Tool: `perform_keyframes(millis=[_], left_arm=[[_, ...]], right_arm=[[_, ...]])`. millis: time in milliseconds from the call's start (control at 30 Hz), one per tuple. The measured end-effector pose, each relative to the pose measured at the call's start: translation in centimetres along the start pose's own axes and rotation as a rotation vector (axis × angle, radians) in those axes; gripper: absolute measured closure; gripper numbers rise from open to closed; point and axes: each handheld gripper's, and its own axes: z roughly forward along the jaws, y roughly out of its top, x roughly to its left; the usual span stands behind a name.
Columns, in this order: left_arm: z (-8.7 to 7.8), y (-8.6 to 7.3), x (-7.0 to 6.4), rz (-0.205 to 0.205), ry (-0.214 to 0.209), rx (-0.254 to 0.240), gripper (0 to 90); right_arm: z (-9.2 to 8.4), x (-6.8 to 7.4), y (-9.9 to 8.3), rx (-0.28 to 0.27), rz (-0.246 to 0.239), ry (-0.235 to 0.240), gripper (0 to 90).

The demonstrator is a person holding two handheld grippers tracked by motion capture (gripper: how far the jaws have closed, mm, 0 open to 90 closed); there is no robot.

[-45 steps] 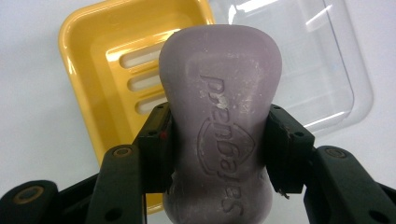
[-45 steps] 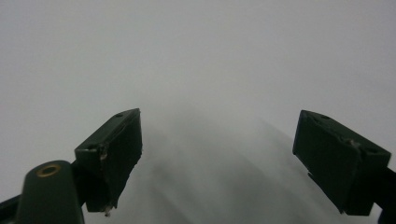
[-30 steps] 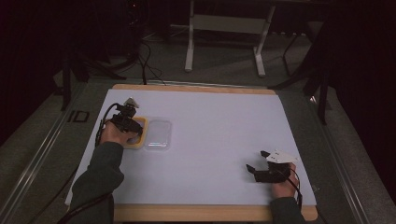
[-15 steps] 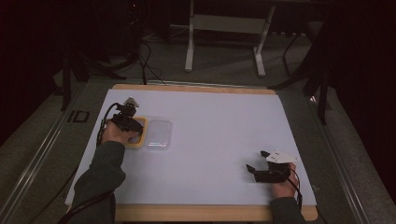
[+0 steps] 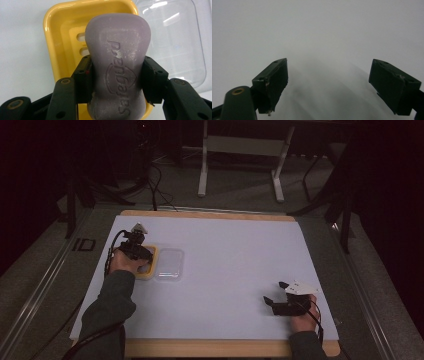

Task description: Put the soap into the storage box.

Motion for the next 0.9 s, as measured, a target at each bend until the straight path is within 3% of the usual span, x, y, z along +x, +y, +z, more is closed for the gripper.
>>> perform_keyframes(millis=[433, 900], left_arm=[[1.3, 0.0, 0.5, -0.041, 0.023, 0.019, 50.2], [2.0, 0.0, 0.4, -0.043, 0.049, 0.023, 49.2]], right_arm=[[0.0, 0.0, 0.0, 0.001, -0.003, -0.001, 15.4], [0.0, 0.1, 0.0, 0.002, -0.006, -0.001, 15.4]])
